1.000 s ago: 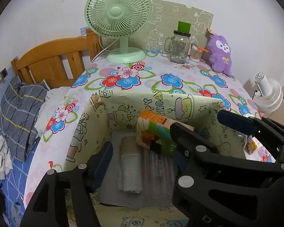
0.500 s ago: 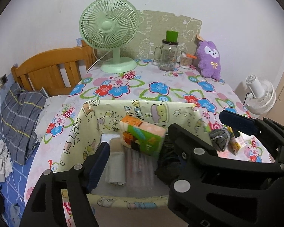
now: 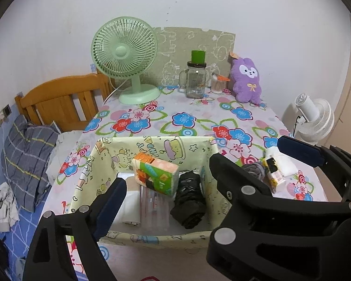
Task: Organize soft objects
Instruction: 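Withdraw both tools from the box back toward the remaining items on the tablecloth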
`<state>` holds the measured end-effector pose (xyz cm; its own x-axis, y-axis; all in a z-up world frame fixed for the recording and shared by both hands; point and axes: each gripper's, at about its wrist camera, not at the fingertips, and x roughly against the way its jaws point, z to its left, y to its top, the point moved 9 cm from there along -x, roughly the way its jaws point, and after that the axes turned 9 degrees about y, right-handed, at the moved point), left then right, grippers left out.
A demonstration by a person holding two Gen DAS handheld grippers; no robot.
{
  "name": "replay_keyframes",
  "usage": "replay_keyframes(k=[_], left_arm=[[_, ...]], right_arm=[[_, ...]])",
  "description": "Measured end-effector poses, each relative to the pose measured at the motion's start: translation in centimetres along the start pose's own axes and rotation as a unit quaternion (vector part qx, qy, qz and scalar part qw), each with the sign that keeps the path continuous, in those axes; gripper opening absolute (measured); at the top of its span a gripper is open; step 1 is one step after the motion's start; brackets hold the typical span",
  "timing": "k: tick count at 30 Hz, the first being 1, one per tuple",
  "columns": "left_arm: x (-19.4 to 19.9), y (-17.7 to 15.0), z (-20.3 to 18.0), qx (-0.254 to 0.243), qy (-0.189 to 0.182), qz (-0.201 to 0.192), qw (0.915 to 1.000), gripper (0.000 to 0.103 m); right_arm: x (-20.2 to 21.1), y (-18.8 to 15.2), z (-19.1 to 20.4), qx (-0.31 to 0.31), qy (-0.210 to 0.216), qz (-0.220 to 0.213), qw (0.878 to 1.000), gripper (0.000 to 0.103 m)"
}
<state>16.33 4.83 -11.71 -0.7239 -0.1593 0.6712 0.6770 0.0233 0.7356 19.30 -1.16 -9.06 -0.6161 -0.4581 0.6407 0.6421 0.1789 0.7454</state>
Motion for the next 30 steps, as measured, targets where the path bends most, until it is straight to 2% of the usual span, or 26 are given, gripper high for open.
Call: replay_keyframes(k=[13,22,30], left_arm=[[2.6,0.3,-2.8,-0.017,-0.002,-0.021,0.9996,0.100],[4.0,0.3,-5.4,-0.025,-0.023,-0.036,0.9988,0.103],[4.0,-1.2,-8.1,-0.022,-0.047,-0.020,0.9985,0.103]], right_arm=[[3.5,-0.4,-2.1,-0.011,-0.013,-0.027,0.999,0.095],[5.9,-0.8,-3.7,-0.012,-0.026,-0.046,0.999,0.100],[7.4,-2.3,-6.2,-0.021,-0.048,-0.053,0.997,0.100]])
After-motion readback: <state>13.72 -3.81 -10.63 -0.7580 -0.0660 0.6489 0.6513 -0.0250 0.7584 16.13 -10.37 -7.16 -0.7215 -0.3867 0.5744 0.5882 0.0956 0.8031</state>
